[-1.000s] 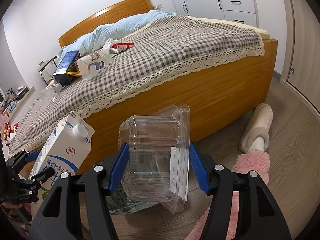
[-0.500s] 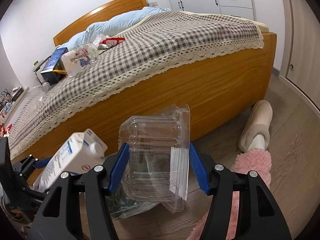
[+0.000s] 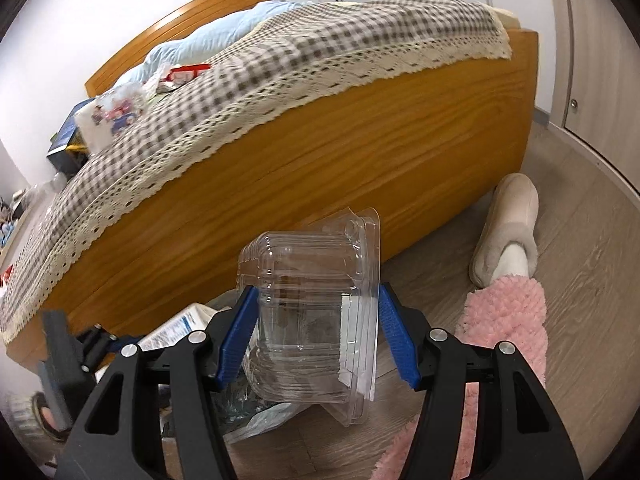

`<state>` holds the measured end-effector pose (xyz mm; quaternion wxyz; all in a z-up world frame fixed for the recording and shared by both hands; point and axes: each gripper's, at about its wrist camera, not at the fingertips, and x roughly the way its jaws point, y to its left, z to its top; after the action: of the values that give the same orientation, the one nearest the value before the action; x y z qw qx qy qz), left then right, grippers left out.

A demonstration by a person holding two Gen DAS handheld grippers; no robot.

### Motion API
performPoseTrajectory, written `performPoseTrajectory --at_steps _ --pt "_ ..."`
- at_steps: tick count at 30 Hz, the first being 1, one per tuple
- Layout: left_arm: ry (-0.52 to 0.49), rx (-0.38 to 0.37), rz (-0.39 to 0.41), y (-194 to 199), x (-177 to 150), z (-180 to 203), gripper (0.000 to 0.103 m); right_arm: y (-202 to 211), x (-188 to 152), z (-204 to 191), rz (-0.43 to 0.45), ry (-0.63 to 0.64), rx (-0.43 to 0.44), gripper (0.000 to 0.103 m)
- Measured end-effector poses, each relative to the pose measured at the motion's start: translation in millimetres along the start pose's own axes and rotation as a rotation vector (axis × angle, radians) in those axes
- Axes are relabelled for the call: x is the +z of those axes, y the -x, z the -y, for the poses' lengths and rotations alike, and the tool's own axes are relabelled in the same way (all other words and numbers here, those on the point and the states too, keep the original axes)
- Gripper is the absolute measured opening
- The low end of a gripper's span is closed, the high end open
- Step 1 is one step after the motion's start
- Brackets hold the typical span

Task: Collect trash
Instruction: 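Lower the milk carton into the bin and open the left tool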

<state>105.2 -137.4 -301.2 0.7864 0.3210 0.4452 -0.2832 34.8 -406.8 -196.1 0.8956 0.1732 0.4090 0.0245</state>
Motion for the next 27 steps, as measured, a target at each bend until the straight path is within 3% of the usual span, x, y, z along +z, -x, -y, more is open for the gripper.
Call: performPoseTrajectory --at_steps 7,15,23,27 --pt "-0.112 -0.035 -0.042 -53.0 -6.0 8.9 0.073 -15.9 0.2 15.4 -0.017 -0.030 -0.013 0.059" --pt "-0.288 0.012 -0.061 -107.8 -21.8 19.8 0.073 -39.7 -6.4 26.1 -0.051 -0.050 -0.027 0.059" --pt "-0.362 0.028 -0.123 -150.6 -26.2 27.3 0.073 -56.8 -11.0 21.1 -0.084 -0.039 -0.029 0.059" --pt "-0.497 0.063 -0.173 -168.0 -36.3 44.3 0.073 -63.4 -12.9 18.6 -0.098 -0.039 -0.029 0.059"
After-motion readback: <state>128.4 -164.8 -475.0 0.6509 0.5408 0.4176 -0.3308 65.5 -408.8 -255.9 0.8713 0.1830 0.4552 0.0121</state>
